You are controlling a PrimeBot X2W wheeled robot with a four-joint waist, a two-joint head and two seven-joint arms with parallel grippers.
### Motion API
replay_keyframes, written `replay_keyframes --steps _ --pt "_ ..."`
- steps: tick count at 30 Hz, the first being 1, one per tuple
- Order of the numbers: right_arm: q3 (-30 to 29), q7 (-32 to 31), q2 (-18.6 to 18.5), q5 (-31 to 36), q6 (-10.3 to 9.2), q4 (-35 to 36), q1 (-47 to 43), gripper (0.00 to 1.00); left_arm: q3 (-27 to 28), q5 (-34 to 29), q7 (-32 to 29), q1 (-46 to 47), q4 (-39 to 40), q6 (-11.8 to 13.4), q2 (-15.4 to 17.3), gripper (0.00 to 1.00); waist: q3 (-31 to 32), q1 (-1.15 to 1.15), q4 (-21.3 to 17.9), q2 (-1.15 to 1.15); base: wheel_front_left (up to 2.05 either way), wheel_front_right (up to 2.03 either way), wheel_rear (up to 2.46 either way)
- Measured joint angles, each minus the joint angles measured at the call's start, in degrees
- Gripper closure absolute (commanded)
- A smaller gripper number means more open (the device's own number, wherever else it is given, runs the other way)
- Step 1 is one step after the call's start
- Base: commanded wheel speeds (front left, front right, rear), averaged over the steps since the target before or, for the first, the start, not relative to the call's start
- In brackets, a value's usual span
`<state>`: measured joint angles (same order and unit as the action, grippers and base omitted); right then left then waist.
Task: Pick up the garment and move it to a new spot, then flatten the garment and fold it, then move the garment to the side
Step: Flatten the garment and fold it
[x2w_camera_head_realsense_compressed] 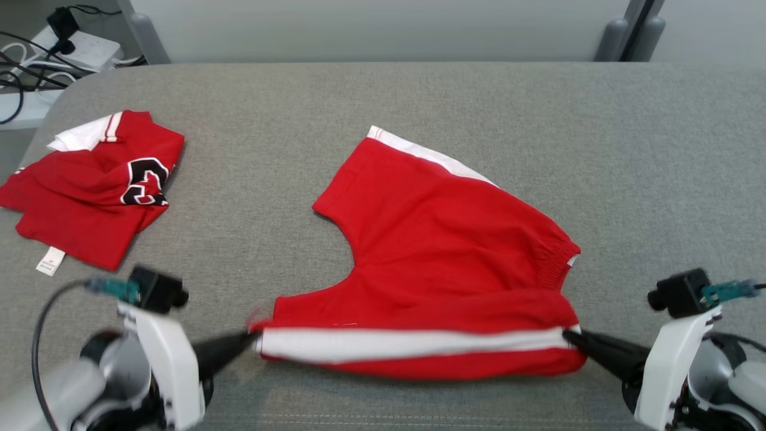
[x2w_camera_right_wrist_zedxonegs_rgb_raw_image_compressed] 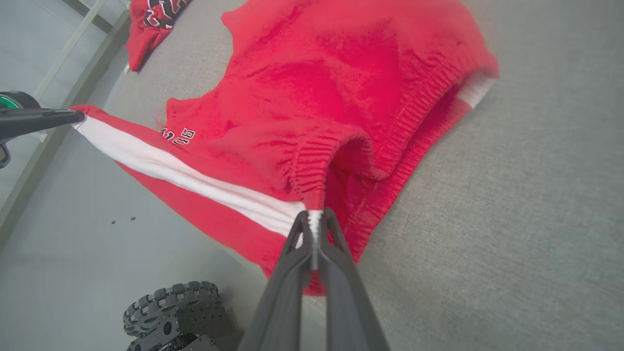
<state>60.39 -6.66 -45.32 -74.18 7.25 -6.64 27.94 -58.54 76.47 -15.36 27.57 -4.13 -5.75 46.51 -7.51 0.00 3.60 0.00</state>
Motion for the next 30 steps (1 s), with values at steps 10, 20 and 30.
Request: replay_keyframes --steps 10,20,30 --pt "-6.38 6.36 4.95 0.57 -0.01 -2.05 3.38 1.00 4.00 -3.43 -0.27 19.74 -4.92 -1.32 -7.13 1.00 -4.36 0.00 -3.45 0.00 0.00 0.00 0.00" --pt "-8.25 10.81 11.45 -0.69 -0.01 -4.99 8.42 1.00 1.41 -8.83 -0.23 33.44 -18.70 -1.33 -11.02 1.00 -9.95 0.00 -8.10 0.00 0.00 0.00 0.00" --pt "-7.21 13.16 13.00 -2.18 -0.01 -7.09 13.22 1.00 -2.76 -10.29 2.56 40.07 -26.38 -1.36 -11.25 1.00 -14.44 0.00 -11.70 0.00 0.00 0.00 0.00"
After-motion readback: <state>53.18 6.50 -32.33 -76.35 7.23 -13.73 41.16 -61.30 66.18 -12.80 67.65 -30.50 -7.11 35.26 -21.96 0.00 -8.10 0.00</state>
